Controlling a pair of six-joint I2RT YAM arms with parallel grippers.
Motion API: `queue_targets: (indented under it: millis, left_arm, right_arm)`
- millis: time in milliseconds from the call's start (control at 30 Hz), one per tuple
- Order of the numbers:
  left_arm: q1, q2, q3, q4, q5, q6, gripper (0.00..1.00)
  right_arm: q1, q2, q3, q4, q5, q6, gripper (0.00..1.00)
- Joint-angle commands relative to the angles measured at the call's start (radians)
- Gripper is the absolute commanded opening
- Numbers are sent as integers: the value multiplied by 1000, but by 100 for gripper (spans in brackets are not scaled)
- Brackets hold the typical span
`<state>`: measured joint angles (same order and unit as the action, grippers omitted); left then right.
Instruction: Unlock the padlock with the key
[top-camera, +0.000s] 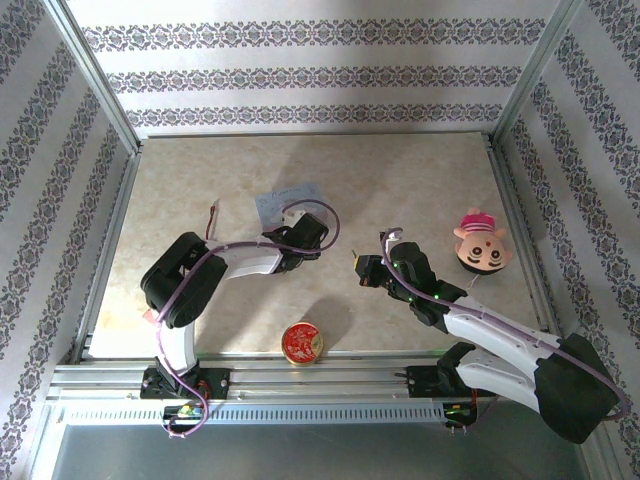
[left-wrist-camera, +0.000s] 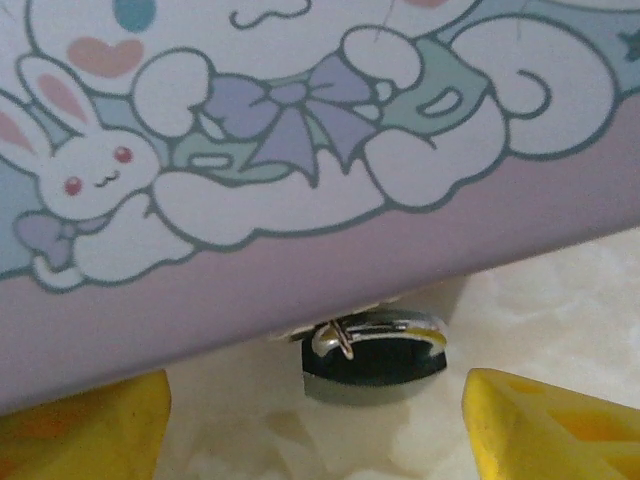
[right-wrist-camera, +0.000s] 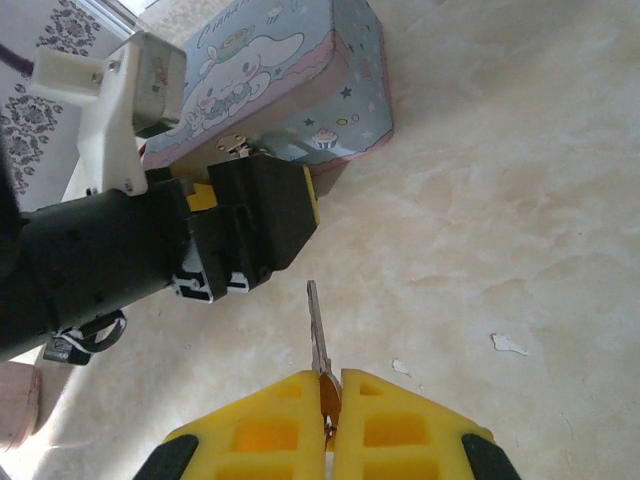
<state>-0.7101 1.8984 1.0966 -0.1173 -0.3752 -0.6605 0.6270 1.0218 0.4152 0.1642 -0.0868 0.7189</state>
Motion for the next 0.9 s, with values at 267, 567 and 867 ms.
queue_targets:
  millis: [267, 567, 867]
  left_arm:
    - [-9, 71, 82, 1, -98, 48, 69]
    - [-9, 82, 55, 87, -115, -23, 65]
    - [1, 108, 59, 117, -106, -103, 61]
  right_arm:
    - [-12, 34, 17, 4, -37, -36, 0]
    - [-13, 36, 14, 12, -30, -36, 0]
    - [-13, 20, 10, 12, -31, -35, 0]
